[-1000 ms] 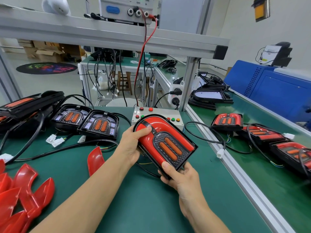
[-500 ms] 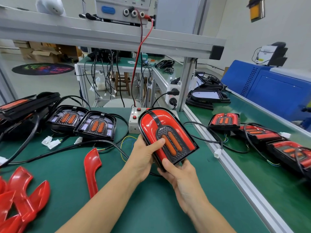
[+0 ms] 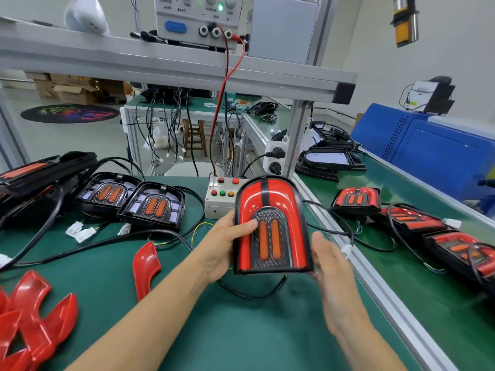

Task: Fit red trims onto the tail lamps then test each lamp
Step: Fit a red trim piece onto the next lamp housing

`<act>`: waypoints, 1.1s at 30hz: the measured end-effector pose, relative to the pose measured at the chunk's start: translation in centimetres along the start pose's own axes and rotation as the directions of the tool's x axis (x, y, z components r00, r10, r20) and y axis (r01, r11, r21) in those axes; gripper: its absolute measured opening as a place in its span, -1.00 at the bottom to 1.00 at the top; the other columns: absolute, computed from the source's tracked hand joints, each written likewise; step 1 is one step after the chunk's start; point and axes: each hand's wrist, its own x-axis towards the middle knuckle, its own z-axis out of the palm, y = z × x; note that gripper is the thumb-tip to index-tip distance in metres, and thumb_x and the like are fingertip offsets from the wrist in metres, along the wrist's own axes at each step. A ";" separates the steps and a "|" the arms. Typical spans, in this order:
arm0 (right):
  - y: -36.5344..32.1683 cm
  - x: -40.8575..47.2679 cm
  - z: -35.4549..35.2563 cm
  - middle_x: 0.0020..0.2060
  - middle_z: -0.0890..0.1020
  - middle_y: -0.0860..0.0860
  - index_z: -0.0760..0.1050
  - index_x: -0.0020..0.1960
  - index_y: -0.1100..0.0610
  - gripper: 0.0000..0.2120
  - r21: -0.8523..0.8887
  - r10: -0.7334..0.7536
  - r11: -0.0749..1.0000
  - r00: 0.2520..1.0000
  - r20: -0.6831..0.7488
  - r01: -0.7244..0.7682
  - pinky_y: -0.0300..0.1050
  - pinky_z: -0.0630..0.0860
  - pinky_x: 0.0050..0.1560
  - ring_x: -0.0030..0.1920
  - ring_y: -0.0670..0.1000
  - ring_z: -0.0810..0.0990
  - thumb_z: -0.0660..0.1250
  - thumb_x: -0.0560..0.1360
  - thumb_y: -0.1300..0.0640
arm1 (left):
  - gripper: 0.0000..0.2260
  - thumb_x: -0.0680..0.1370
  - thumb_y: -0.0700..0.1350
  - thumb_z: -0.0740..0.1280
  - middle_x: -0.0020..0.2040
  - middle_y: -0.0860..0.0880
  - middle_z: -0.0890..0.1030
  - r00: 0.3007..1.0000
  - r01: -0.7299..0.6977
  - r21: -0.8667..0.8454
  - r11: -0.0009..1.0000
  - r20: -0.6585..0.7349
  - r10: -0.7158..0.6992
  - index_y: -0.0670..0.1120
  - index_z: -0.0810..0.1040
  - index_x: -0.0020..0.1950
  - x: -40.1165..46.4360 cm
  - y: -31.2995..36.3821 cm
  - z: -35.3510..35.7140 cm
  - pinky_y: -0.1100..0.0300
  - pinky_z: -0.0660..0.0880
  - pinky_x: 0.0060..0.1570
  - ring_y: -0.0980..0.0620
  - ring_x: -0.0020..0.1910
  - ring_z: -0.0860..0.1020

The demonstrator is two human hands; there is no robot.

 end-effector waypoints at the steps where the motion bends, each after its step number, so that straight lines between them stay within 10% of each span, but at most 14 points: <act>1: -0.4 0.4 -0.4 -0.05 0.70 -0.06 0.59 0.10 0.10 -0.39 0.050 -0.014 0.999 1.000 0.021 0.013 -0.12 0.52 0.04 0.01 -0.03 0.65 0.31 0.30 -0.35 | -0.66 0.45 -0.13 0.37 0.10 -0.16 0.65 0.999 0.035 -0.022 0.999 0.035 -0.035 -0.09 0.52 0.23 0.1 -0.1 0.1 0.04 0.60 -0.11 -0.10 -0.02 0.65; 9: -1.4 0.5 0.3 0.20 0.62 0.17 0.65 0.15 0.08 -0.19 0.399 0.156 0.848 0.883 0.442 -0.349 0.14 0.56 0.15 0.21 0.17 0.60 0.58 0.05 -0.37 | -0.72 0.53 0.12 0.29 0.06 -0.09 0.67 0.995 0.014 0.225 0.974 0.088 -0.034 0.01 0.62 0.12 1.5 -1.2 2.2 0.13 0.59 -0.05 -0.03 -0.02 0.65; 15: -1.6 0.4 1.0 0.18 0.63 0.18 0.66 0.12 0.10 -0.26 0.476 0.071 0.820 0.882 0.466 -0.317 0.07 0.61 0.05 0.17 0.17 0.62 0.65 0.04 -0.25 | -0.65 0.60 0.16 0.13 -0.20 0.14 0.56 0.982 -0.181 0.571 0.801 0.057 0.181 -0.06 0.56 -0.08 2.1 -0.4 2.9 0.37 0.44 -0.09 0.22 -0.21 0.51; 19: -1.8 1.0 0.5 0.14 0.65 0.19 0.68 0.08 0.10 -0.29 0.509 0.048 0.821 0.919 0.391 -0.259 0.07 0.61 -0.03 0.12 0.16 0.65 0.65 0.03 -0.23 | -0.84 0.62 -0.04 0.20 0.07 0.14 0.58 0.974 -0.167 0.669 0.724 0.000 0.225 0.14 0.56 0.04 1.8 1.4 0.8 0.40 0.42 0.05 0.30 -0.01 0.51; 23: -2.1 2.0 -1.6 0.12 0.67 0.15 0.71 0.02 0.08 -0.58 0.604 0.032 0.781 0.977 0.213 -0.157 0.03 0.63 -0.11 0.06 0.10 0.68 0.38 0.36 -0.20 | -0.73 0.46 -0.37 0.25 -0.05 -0.01 0.63 0.901 0.035 0.948 0.317 -0.167 0.400 -0.04 0.64 -0.10 -0.7 5.4 -5.3 0.22 0.43 -0.01 0.03 -0.05 0.53; 28: -2.2 2.6 -2.7 0.06 0.70 0.05 0.72 -0.01 0.02 -0.58 0.635 0.005 0.766 0.989 0.151 -0.101 0.00 0.63 -0.09 0.05 0.04 0.69 0.24 0.42 -0.23 | -0.73 0.41 -0.25 0.24 0.01 0.03 0.64 0.857 0.515 0.815 -0.266 -0.483 0.179 0.11 0.57 -0.13 -4.3 7.9 -12.9 0.17 0.50 -0.02 -0.01 0.02 0.59; 33: -1.9 3.0 -2.5 0.10 0.68 0.08 0.71 0.03 0.04 -0.57 0.642 0.014 0.760 0.990 0.139 -0.101 0.04 0.63 -0.06 0.08 0.07 0.68 0.27 0.44 -0.23 | -0.78 0.39 -0.23 0.23 0.13 0.05 0.60 0.846 0.520 0.760 -0.389 -0.522 0.111 0.12 0.49 -0.19 -5.6 6.1 -16.1 0.19 0.51 -0.05 0.00 -0.01 0.56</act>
